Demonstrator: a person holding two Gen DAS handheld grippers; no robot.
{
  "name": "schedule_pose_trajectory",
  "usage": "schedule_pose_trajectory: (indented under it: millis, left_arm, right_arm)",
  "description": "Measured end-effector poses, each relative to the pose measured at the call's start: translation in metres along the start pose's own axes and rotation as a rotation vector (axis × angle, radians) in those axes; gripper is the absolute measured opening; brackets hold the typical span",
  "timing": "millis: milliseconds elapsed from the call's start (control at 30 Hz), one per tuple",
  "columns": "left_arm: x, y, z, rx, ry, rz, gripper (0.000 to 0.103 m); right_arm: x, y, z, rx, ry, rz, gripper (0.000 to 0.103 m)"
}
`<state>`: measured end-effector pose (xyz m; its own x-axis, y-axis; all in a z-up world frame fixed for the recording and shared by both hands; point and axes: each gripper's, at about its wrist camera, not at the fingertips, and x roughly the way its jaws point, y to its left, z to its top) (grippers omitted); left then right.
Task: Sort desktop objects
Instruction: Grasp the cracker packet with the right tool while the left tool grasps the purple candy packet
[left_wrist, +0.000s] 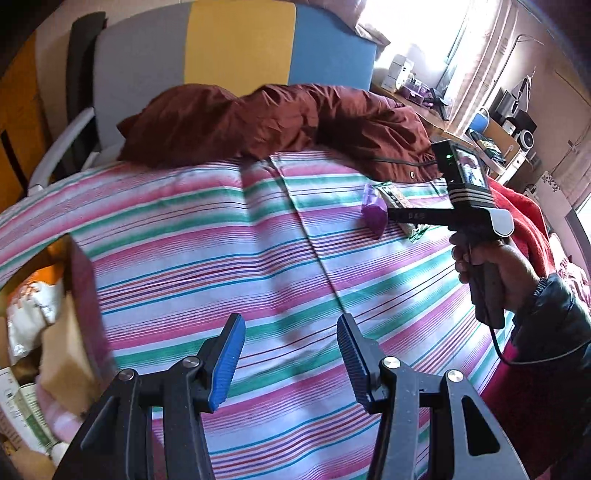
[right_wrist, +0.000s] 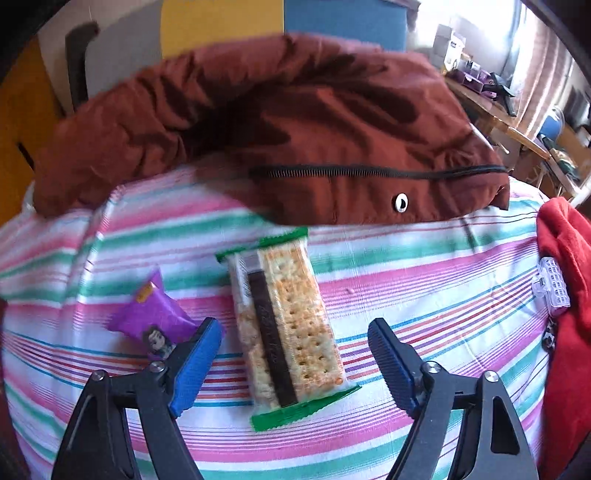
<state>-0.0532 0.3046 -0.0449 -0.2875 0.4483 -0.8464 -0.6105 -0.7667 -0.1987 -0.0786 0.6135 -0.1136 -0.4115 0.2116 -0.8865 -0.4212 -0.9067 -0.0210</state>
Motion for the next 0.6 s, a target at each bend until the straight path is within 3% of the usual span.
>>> schedule_pose_trajectory:
  millis: [100, 267, 500, 600]
  left_arm:
    - [0.013, -0.001, 0.007, -0.038, 0.037, -0.039, 0.052]
    - [0.026, -0.012, 0.02, -0.048, 0.051, -0.074, 0.052]
    - [0.051, -0.049, 0.038, 0.08, 0.027, -0.042, 0.052]
    - [0.068, -0.063, 0.049, 0.112, 0.042, -0.05, 0.062]
  right_arm:
    - [0.005, -0.002, 0.0, -0.002, 0.035, 0.031, 0.048]
    - [-0.006, -0.007, 0.003, -0.004, 0.078, 0.051, 0.048]
    - [-0.034, -0.033, 0.006, 0.091, 0.034, 0.013, 0.048]
    - [-0.041, -0.036, 0.004, 0.111, 0.019, 0.03, 0.048]
